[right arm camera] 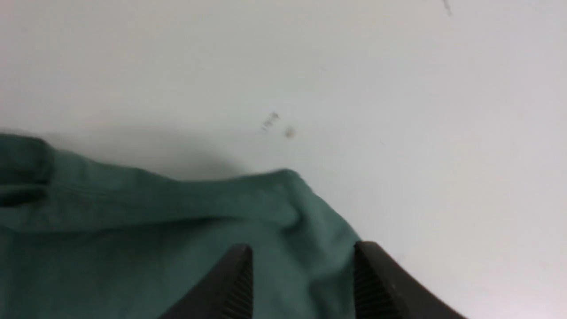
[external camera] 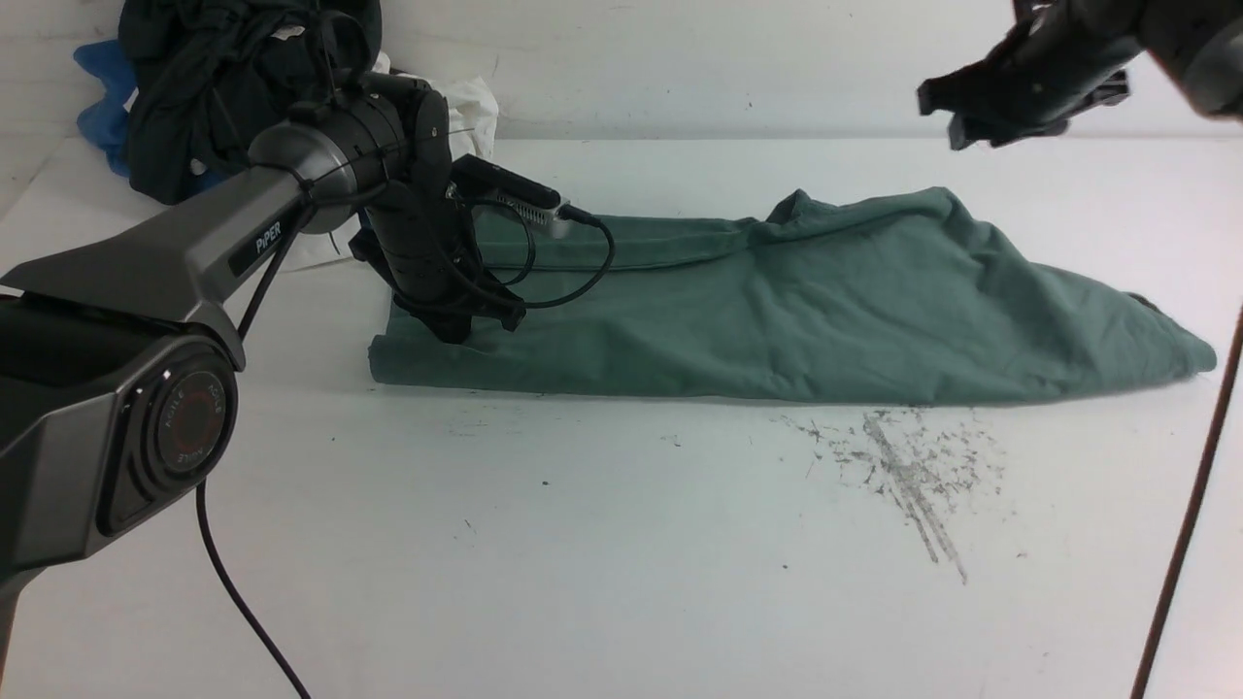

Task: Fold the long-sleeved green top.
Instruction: Use the right arm to clamp the right edge of the fabric

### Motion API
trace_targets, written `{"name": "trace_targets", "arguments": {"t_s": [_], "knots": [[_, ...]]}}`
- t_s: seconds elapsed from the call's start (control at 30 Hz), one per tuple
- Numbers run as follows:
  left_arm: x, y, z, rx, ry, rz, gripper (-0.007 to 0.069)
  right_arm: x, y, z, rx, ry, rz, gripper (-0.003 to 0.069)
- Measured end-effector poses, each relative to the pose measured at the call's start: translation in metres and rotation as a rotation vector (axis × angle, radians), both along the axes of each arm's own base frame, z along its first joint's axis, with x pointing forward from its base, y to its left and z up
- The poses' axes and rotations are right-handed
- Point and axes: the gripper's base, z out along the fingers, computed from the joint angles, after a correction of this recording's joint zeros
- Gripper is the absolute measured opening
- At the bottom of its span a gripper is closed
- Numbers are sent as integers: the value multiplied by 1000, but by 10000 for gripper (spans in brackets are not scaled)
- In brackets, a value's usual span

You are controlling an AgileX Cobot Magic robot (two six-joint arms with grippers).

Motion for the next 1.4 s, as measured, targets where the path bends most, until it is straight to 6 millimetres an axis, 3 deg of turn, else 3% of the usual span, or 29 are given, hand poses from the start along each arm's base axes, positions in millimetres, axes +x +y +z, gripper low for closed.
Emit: {"name": "trace_targets", "arguments": {"t_s": [0.07, 0.1, 0.13, 0.2, 0.33, 0.57, 0.73, 1.0, 1.2, 1.3, 1.37, 1.4], "knots": [[0, 0, 0, -2, 2, 0, 6, -2, -10, 0, -12, 20, -20, 373], [0, 0, 0, -4, 4, -1, 6, -3, -29, -6, -13, 53, -60, 428], [0, 0, 0, -4, 5, -1, 6, -3, -31, -7, -13, 57, -65, 428], [0, 0, -1, -4, 8, -1, 6, -6, -60, -22, 8, 113, -127, 478], [-1, 0, -1, -4, 11, -2, 6, -13, -88, -54, 71, 219, -182, 508], [-1, 0, -1, -3, 14, -4, 6, -17, -99, -109, 64, 359, -212, 513], [-1, 0, -1, -5, 13, -12, 6, -17, -105, -114, 22, 364, -252, 514], [-1, -1, -1, -11, 16, -16, 6, -18, -115, -121, 110, 372, -272, 514], [-1, 0, -2, -11, 18, -16, 6, -16, -114, -122, 150, 355, -177, 401], [-1, 0, -2, -9, 18, -20, 6, -15, -110, -121, 178, 343, -135, 206], [-1, 0, -2, -8, 18, -25, 6, -15, -110, -119, 183, 338, -123, 116], [-1, 0, -2, -7, 19, -27, 6, -16, -110, -116, 175, 335, -119, 113]]}}
